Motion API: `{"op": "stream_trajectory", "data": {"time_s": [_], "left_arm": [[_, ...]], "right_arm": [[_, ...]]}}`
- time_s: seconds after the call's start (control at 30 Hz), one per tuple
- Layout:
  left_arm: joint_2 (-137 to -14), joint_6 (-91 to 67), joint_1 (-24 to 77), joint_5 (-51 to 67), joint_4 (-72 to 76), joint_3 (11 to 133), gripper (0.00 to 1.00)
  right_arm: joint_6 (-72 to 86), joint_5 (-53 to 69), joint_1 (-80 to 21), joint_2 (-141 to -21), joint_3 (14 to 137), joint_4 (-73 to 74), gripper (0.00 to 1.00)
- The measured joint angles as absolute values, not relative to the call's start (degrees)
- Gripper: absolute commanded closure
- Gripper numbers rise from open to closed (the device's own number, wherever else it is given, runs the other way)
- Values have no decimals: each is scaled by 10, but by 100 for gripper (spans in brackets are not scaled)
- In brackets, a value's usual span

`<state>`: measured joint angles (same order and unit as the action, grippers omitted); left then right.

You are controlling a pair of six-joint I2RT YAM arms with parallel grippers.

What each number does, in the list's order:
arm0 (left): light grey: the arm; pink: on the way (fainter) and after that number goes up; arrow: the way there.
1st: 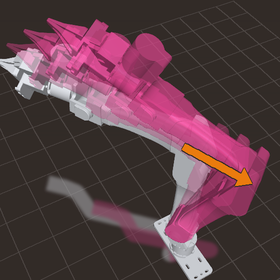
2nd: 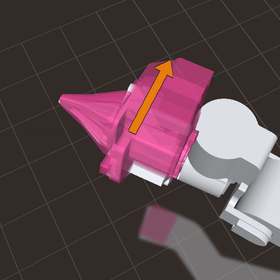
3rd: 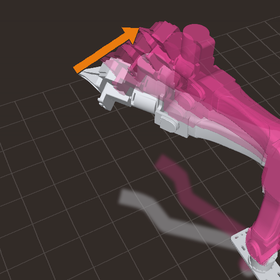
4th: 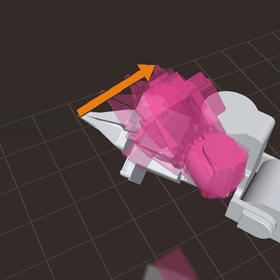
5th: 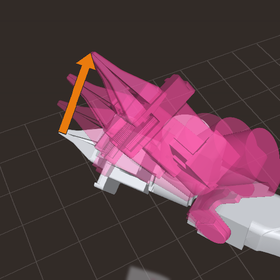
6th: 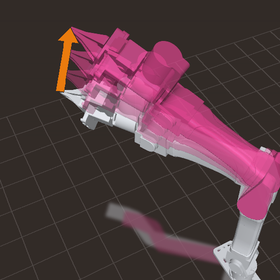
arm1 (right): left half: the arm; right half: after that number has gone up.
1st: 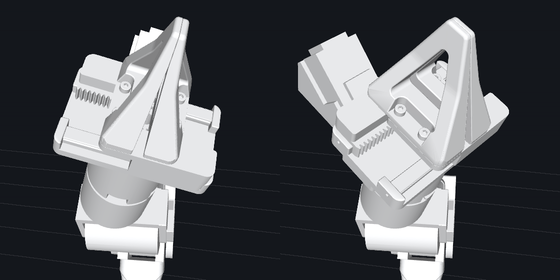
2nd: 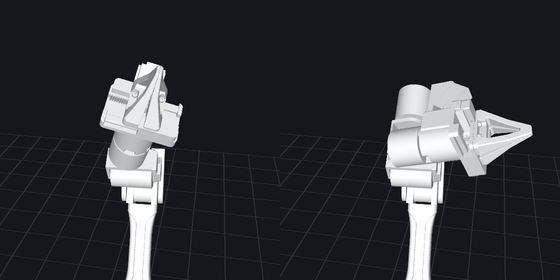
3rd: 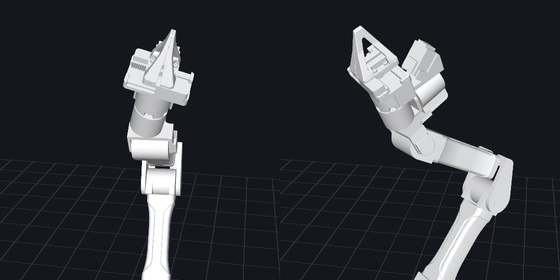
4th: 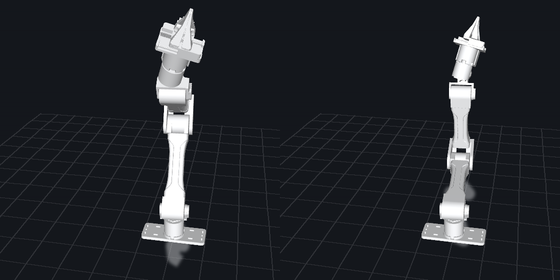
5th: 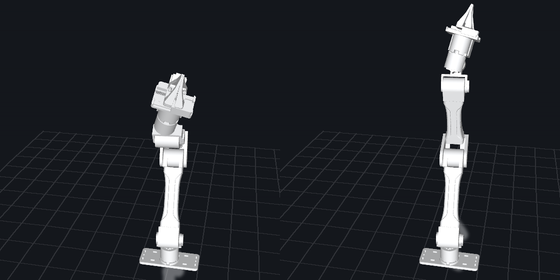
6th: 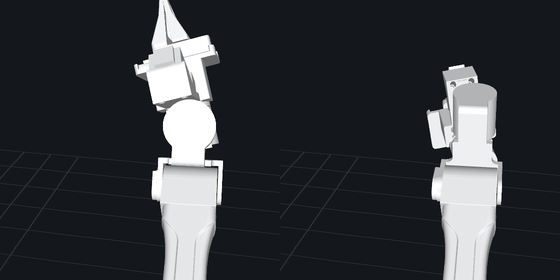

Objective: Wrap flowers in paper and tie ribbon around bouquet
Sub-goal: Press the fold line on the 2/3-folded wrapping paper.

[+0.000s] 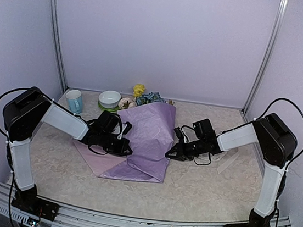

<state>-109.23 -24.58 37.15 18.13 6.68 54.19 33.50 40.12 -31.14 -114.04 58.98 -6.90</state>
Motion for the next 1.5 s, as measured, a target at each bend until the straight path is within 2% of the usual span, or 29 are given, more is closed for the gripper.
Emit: {"op": "stream_trajectory", "data": {"time_s": [0.47, 0.5, 0.63, 0.7, 0.93, 1.1, 1.23, 1.5], "left_arm": [[-1112, -224, 437, 244, 37, 577, 100], [-1112, -224, 440, 249, 37, 577, 100], [-1112, -225, 444, 255, 32, 575, 100], [-1112, -226, 440, 253, 29, 571, 100], [-1110, -231, 438, 249, 37, 565, 100], [-1110, -233, 438, 249, 38, 565, 100], [-1110, -233, 438, 249, 39, 564, 100], [-1109, -233, 438, 248, 38, 564, 100]], "right_arm": [[375, 388, -305, -953, 360, -116, 100], [382, 389, -305, -941, 345, -125, 97], [386, 387, -305, -936, 331, -117, 66], [370, 378, -304, -937, 348, -83, 56], [304, 326, -291, -914, 430, 27, 36], [280, 312, -265, -920, 492, 50, 31], [248, 277, -251, -973, 543, 56, 36], [214, 215, -249, -1078, 604, 67, 38]]}}
